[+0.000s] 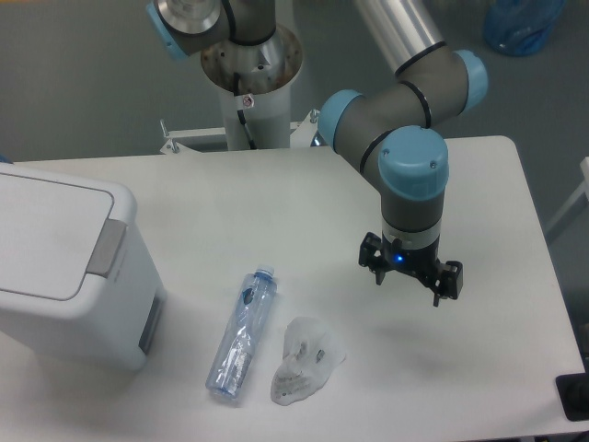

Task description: Open the trash can

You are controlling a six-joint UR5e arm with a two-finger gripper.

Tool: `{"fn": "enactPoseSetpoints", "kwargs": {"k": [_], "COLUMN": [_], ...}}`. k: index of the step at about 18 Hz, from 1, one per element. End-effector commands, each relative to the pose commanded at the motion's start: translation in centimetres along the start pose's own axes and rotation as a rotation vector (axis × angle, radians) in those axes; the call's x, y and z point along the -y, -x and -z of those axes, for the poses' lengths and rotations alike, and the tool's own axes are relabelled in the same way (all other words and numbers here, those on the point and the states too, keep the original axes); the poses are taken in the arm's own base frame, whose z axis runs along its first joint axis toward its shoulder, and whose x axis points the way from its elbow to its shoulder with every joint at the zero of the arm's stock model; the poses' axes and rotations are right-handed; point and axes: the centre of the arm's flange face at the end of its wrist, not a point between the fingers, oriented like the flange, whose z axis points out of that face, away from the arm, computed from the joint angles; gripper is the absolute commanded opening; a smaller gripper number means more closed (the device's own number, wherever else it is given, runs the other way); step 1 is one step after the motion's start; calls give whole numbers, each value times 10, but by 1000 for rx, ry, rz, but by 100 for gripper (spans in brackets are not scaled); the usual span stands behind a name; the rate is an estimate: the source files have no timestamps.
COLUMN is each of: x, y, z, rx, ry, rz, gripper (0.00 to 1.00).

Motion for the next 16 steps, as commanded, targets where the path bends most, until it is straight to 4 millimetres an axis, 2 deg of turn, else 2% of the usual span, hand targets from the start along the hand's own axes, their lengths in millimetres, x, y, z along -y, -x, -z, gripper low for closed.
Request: {"fn": "enactPoseSetpoints", "kwargs": {"k": [11, 13, 16], "x": [3, 5, 21], "y": [-3, -8, -25], "z": [8, 13, 21], "rx": [3, 1, -10], "ry": [-13, -16, -46], "rz": [-3, -7, 58], "gripper": [100, 100, 100]}}
